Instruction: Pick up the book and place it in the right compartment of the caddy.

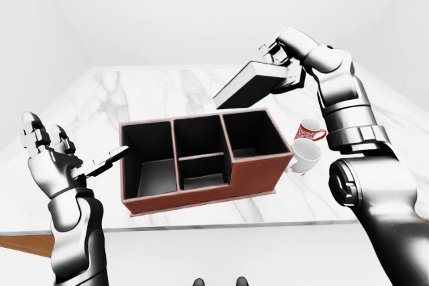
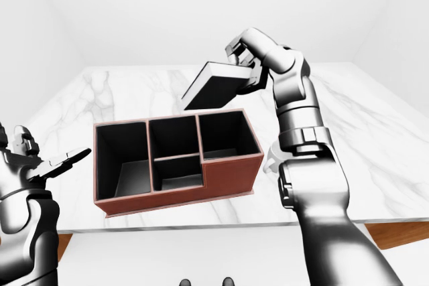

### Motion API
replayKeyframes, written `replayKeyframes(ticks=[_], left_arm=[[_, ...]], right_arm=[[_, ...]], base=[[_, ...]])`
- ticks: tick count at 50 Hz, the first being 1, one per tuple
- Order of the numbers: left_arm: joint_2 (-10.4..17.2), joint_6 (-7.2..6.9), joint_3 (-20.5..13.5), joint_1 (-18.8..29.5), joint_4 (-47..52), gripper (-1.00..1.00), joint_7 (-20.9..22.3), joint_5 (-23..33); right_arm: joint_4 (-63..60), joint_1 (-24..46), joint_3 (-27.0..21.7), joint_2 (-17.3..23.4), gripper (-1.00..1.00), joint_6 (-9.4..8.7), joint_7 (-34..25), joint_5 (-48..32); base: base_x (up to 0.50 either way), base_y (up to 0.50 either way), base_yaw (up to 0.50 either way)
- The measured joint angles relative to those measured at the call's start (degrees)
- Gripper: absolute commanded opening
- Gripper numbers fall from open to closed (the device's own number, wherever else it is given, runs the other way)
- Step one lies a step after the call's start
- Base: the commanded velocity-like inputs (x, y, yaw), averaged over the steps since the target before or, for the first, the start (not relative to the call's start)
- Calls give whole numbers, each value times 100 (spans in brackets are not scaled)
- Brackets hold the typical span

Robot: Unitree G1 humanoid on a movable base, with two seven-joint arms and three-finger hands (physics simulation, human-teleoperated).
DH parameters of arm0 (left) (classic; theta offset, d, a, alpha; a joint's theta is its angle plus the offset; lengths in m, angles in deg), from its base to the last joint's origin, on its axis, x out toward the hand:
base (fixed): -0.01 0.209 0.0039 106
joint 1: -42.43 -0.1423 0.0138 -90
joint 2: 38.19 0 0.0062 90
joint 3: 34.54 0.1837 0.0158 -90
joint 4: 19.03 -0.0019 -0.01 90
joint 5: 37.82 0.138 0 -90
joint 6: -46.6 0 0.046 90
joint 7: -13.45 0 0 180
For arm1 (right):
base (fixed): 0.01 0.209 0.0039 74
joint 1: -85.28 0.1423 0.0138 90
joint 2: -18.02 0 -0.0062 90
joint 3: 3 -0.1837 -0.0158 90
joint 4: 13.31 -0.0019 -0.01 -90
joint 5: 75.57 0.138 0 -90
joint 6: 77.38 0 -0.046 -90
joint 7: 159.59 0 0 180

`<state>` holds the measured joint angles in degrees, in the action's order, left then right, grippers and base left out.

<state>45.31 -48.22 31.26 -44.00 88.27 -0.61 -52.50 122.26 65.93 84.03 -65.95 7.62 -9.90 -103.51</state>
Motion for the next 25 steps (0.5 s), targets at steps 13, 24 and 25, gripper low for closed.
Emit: replayKeyframes(ticks=[13,24,25], left_arm=[[1,-10,1,-1,4,100,-4,0],[3,-18,-3,2,11,100,-6,-1],[3,-17,-3,2,10,100,-6,-1]], right_arm=[[1264,417,267,148,-100,0,60,-737],[1676,496,341,98,-100,0,61,-1103],[1702,492,345,91,-100,0,67,-1122]], base=[[0,0,0],[0,0,0],[0,0,0]])
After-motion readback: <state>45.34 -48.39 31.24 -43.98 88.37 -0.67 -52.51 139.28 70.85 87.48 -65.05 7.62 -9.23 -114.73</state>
